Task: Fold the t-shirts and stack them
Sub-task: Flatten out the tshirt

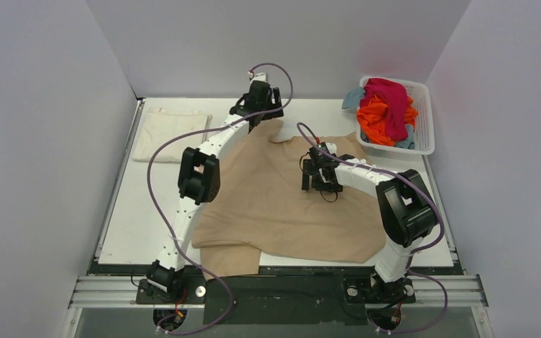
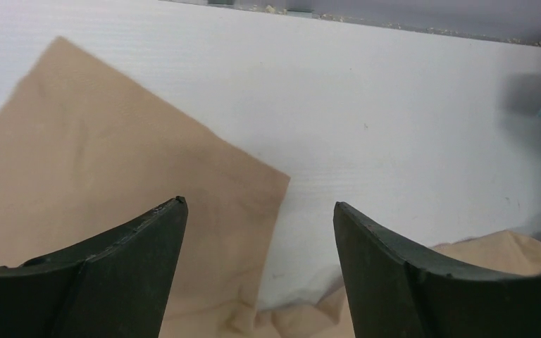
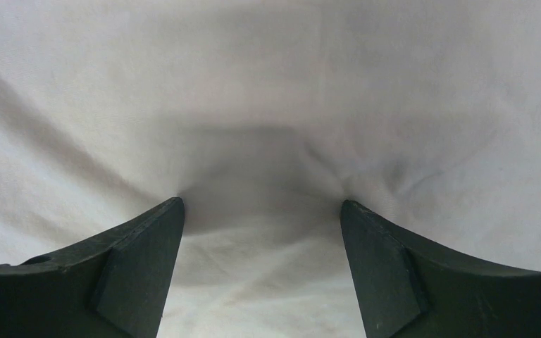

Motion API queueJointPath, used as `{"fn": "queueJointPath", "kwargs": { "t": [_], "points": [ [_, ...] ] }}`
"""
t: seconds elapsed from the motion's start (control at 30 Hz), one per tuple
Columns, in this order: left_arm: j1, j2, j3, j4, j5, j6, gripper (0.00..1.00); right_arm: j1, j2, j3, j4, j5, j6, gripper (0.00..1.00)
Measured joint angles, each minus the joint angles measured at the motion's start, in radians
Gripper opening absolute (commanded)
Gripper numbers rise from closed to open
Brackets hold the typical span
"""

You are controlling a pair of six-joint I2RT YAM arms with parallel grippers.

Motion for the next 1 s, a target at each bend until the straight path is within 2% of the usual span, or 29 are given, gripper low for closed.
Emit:
{"fn": "queueJointPath", "kwargs": {
  "t": [0.13, 0.23, 0.33, 0.43, 0.57, 0.7, 1.0],
  "points": [
    [0.006, -0.23, -0.187, -0.077, -0.066, 0.021, 0.88, -0.011, -0.027, -0.013, -0.043, 0.0, 0.018, 0.77],
    [0.014, -0.459, -0.417, -0.077, -0.074, 0.024, 0.89, -0.013, -0.069, -0.017, -0.085, 0.0, 0.039, 0.78],
    [0.027, -0.697, -0.708, -0.041, -0.059, 0.014, 0.89, -0.021, -0.126, -0.016, -0.108, 0.003, 0.052, 0.78],
    [0.043, -0.819, -0.941, 0.0, -0.021, -0.004, 0.89, -0.034, -0.155, 0.002, -0.132, 0.01, 0.064, 0.78],
    [0.065, -0.774, -1.047, -0.009, 0.001, -0.012, 0.89, -0.074, -0.13, 0.049, -0.161, 0.019, 0.07, 0.78],
    [0.09, -0.672, -1.048, -0.029, 0.035, -0.018, 0.89, -0.113, -0.033, 0.143, -0.176, 0.037, 0.069, 0.79],
    [0.18, -0.523, -0.885, -0.08, 0.08, -0.032, 0.89, -0.175, 0.227, 0.363, -0.212, 0.04, 0.064, 0.83]
  ]
}}
